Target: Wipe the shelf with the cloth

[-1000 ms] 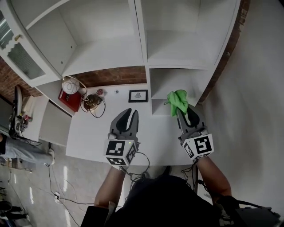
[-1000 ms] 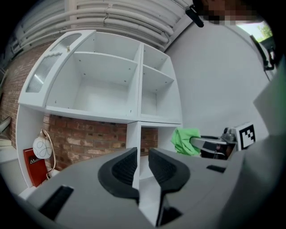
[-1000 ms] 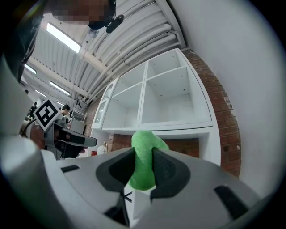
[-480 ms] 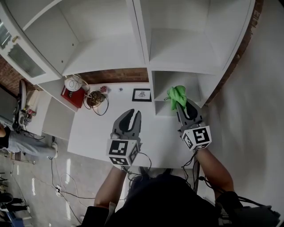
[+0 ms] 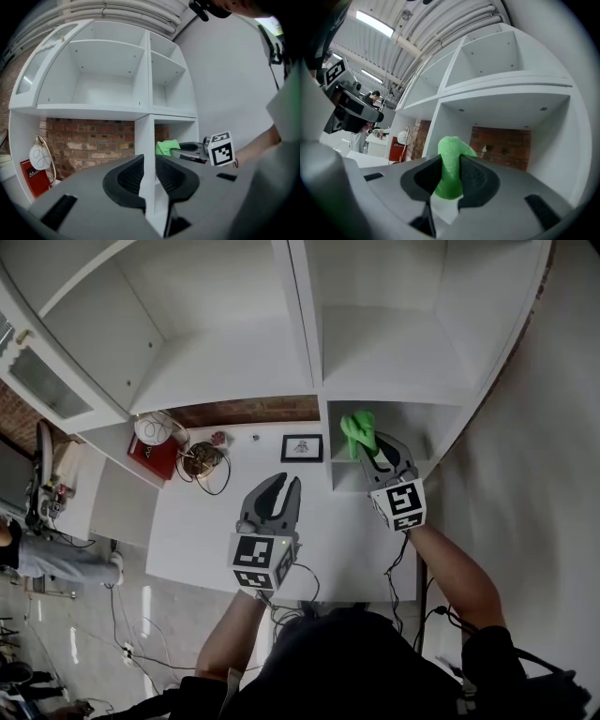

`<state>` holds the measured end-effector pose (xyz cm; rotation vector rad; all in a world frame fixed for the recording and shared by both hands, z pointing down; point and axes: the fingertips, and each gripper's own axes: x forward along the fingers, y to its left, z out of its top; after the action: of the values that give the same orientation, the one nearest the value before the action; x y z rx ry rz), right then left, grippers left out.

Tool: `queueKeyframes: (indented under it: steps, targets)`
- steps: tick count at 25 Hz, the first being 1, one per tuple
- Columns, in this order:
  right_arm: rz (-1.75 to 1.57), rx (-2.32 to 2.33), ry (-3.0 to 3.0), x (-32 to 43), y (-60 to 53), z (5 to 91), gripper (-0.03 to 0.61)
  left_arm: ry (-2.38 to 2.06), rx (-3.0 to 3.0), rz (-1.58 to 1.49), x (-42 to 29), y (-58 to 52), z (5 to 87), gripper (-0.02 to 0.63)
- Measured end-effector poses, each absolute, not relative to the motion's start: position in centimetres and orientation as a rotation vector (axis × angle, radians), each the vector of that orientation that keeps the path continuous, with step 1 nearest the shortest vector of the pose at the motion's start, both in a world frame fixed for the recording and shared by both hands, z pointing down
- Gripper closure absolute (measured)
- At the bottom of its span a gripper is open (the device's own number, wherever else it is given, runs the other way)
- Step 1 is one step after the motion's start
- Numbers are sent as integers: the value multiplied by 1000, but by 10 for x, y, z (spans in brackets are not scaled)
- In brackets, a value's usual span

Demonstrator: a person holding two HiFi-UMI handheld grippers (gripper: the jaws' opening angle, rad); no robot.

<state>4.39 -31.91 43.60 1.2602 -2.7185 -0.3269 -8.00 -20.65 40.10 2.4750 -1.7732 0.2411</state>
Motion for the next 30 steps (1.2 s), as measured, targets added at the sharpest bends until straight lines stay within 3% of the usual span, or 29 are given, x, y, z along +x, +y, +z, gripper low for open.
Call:
queueKeyframes:
  steps: [17, 30]
  targets:
    - [-314, 1052, -2354, -7, -437, 498, 482, -1881, 2338, 298, -127, -191, 416, 537]
    - [-399, 773, -2226, -13, -389, 518, 483, -1805, 2392, 279, -111, -195, 419, 537]
